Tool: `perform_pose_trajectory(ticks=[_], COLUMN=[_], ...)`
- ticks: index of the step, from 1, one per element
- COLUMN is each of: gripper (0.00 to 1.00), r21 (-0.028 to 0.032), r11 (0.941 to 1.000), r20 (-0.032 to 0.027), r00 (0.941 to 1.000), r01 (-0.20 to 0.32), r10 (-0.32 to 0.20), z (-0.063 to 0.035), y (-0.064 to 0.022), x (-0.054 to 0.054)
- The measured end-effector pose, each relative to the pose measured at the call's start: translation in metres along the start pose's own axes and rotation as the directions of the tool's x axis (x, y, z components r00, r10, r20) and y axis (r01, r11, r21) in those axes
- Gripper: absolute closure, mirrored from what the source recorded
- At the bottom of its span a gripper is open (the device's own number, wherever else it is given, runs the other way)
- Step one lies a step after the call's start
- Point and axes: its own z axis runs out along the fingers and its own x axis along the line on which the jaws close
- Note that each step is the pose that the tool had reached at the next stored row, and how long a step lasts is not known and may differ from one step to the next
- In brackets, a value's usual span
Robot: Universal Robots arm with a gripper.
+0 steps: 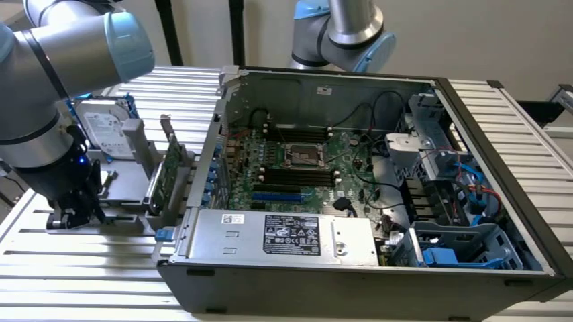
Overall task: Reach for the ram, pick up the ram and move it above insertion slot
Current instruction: 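Pick up the ram and move it above insertion slot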
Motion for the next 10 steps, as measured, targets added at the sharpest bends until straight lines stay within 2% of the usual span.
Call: perform_pose_trajectory(ticks=[1, 10], gripper=[0.87, 0.87], r21=[-0.0001, 0.0002], r11=[1.0000, 1.0000], r20=[0.0000, 0.0004], r00=[1.0000, 1.0000], r01=[0.000, -0.006], r10=[0.000, 0.006], z=[0.0000, 0.0000], y=[0.0000, -0.0001], x=[0.0000, 0.0000])
